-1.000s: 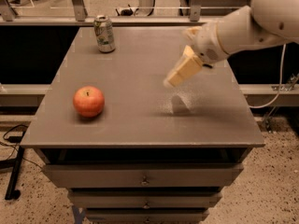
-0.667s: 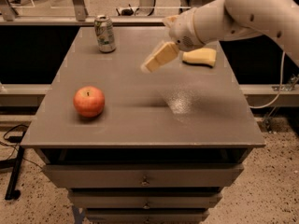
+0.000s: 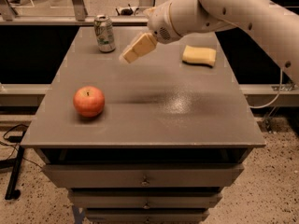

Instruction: Move 7up can near apple

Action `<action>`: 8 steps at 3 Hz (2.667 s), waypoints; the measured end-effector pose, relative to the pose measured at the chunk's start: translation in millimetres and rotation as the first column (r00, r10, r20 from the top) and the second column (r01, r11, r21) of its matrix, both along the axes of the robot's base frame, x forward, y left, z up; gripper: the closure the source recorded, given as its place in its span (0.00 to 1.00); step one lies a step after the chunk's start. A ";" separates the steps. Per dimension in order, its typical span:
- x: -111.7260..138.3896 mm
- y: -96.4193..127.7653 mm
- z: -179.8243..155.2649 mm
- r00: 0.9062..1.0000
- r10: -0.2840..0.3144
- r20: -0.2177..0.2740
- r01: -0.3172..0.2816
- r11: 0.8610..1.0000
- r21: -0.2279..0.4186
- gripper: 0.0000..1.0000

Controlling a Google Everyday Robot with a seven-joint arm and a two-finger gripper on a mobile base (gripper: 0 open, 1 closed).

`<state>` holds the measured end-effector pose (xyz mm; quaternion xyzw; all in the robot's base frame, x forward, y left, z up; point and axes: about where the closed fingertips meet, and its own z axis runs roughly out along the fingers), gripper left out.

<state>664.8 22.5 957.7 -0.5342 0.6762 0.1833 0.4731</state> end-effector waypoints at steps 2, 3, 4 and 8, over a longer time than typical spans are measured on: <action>45.7 33.6 -0.2 0.998 -0.045 0.046 0.035 0.980 0.195 0.00; 86.1 57.0 -4.9 0.996 -0.067 0.059 0.047 0.957 0.286 0.00; 117.6 77.5 -13.5 0.995 -0.078 0.059 0.054 0.941 0.335 0.00; 181.5 115.4 -50.5 0.990 -0.140 0.016 0.124 0.920 0.371 0.41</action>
Offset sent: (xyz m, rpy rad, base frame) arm 0.0945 0.0554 0.0006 0.3504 -0.0991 -0.0740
